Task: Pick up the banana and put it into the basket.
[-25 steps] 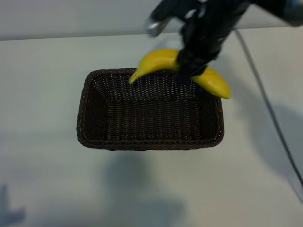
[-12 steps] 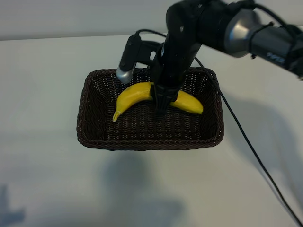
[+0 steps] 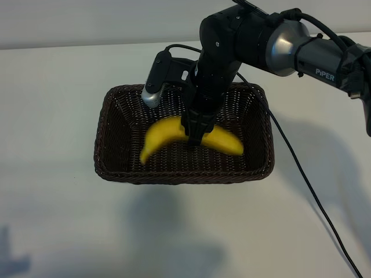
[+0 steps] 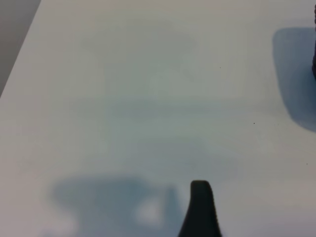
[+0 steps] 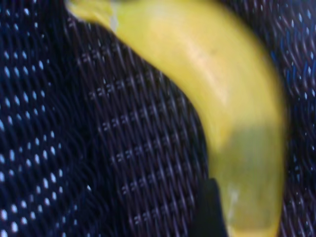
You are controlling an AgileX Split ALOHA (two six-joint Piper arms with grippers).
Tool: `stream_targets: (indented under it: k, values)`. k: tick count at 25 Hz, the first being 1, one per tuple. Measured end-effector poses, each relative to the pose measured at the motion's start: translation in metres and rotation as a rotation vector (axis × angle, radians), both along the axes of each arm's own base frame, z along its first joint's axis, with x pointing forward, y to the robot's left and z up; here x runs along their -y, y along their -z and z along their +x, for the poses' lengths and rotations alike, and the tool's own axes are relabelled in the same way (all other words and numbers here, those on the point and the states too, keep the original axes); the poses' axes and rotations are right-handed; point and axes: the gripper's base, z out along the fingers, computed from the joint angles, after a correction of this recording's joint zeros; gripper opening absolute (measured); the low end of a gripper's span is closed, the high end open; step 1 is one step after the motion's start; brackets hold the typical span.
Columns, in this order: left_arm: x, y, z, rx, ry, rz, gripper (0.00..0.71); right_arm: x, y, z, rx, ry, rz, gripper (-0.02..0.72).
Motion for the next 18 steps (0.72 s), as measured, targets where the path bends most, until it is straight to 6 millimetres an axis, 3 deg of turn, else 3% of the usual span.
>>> stream_targets:
  k: [4, 11, 18]
  values:
    - [0.000, 0.000, 0.000, 0.000, 0.000, 0.000, 0.587, 0.003, -0.020, -0.004, 0.006, 0.022, 0.018, 0.670]
    - [0.000, 0.000, 0.000, 0.000, 0.000, 0.000, 0.587, 0.016, -0.089, 0.003, 0.036, 0.239, 0.025, 0.660]
    - [0.000, 0.000, 0.000, 0.000, 0.000, -0.001, 0.587, 0.081, -0.101, 0.046, 0.043, 0.543, 0.033, 0.593]
